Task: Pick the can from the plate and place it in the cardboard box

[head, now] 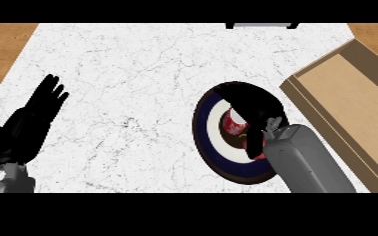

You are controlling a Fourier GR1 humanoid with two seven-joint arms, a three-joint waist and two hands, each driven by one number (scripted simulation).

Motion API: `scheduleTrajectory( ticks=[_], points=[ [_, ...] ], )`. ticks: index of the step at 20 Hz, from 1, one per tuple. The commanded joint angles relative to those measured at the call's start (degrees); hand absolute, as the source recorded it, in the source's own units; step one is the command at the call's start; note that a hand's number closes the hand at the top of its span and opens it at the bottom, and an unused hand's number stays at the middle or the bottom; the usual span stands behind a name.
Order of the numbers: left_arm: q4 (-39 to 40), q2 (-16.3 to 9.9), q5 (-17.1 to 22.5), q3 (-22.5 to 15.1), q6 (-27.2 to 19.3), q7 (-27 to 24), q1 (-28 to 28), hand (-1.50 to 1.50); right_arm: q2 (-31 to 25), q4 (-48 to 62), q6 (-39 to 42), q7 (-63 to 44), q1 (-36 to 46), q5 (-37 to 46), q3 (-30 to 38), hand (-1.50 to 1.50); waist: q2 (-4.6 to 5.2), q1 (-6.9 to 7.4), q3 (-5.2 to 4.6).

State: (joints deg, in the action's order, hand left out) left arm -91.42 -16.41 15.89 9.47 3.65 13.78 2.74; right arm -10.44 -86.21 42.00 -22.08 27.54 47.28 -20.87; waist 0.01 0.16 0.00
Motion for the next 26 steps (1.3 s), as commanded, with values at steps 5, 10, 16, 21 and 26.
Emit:
scheduleTrajectory(
  ticks=[5, 10, 16, 21, 26],
  points=[
    [-2.2, 2.6, -3.0, -1.3, -0.2, 0.8, -1.3, 0.0, 2.5, 8.7, -1.5, 4.2, 3.7, 5.0, 1.4, -1.5, 0.02, 0.17, -0.01],
    [-2.8, 1.0, -1.2, 1.5, 0.5, 4.4, 2.0, 0.0, 3.6, 10.2, -4.7, 5.6, 0.0, 8.6, 0.2, -1.5, 0.01, 0.07, 0.0],
    [-6.6, 3.4, -1.6, 1.1, 1.8, 3.0, -3.4, 0.0, 0.5, 7.3, -1.3, 9.1, -1.0, 8.9, 3.3, -1.5, -0.05, 0.06, 0.0],
    [-2.2, 3.4, -2.8, 2.0, 4.0, -2.0, -4.3, 0.0, 2.1, 11.4, -9.5, 15.2, 0.8, 11.4, 1.3, 1.5, 0.03, 0.16, -0.01],
    [-4.9, 3.9, -3.6, 1.4, 0.6, 4.5, 0.3, 0.0, 3.5, 15.3, -11.8, 18.2, 1.6, 13.7, 2.4, 1.5, 0.01, 0.13, 0.0]
  ],
)
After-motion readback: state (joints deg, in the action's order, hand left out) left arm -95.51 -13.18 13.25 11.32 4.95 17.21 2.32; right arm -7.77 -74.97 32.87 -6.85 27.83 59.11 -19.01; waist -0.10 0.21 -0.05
